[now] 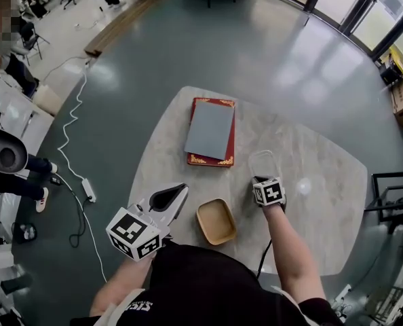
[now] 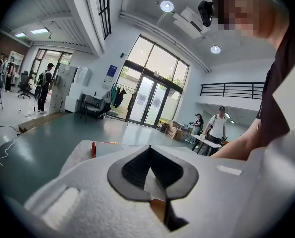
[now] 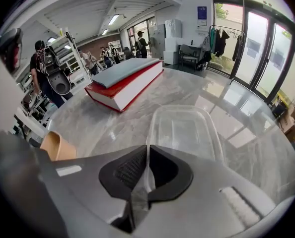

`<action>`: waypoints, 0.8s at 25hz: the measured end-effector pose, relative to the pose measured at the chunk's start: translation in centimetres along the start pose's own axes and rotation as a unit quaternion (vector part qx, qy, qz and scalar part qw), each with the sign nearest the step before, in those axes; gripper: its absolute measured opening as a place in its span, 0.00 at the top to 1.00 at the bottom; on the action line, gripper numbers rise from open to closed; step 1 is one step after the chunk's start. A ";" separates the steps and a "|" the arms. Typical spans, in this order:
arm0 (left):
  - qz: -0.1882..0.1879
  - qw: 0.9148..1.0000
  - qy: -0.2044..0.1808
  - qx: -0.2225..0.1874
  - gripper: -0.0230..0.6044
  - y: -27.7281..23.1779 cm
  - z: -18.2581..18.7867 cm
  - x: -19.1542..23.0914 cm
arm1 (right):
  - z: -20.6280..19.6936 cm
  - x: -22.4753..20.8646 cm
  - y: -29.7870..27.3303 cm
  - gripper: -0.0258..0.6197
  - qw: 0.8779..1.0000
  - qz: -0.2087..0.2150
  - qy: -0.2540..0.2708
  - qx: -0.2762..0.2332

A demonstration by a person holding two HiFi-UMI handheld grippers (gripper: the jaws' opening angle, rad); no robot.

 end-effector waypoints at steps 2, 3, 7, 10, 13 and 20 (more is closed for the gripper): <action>0.004 1.000 -0.001 -0.002 0.96 0.5 0.1 -0.4 | -0.5 0.6 0.1 0.93 1.000 0.010 0.004 -0.004; 0.006 1.000 -0.001 -0.003 0.96 0.7 0.0 -0.5 | -0.7 0.9 0.2 0.93 1.000 0.015 0.008 -0.008; 0.011 1.000 -0.003 -0.005 0.96 1.2 -0.2 -1.3 | -1.1 1.9 1.6 0.93 0.998 0.033 0.020 -0.045; 0.009 1.000 -0.009 -0.007 0.96 1.3 0.0 -2.5 | -1.3 2.2 4.1 0.93 0.995 0.043 0.000 -0.091; 0.003 1.000 -0.019 -0.013 0.96 1.3 0.4 -3.9 | -1.7 2.8 7.1 0.93 0.989 0.052 -0.014 -0.139; -0.002 0.998 -0.047 -0.029 0.96 1.4 1.1 -8.0 | -3.8 4.6 15.5 0.93 0.965 0.083 -0.038 -0.247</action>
Point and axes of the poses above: the fingertips, and each gripper's own axes: y backward along the fingers, x to its left, z out of its top, the point moved 5 cm from there along y, backward along the fingers, and after that the axes turned 10 degrees about z, right-handed, at the moved point
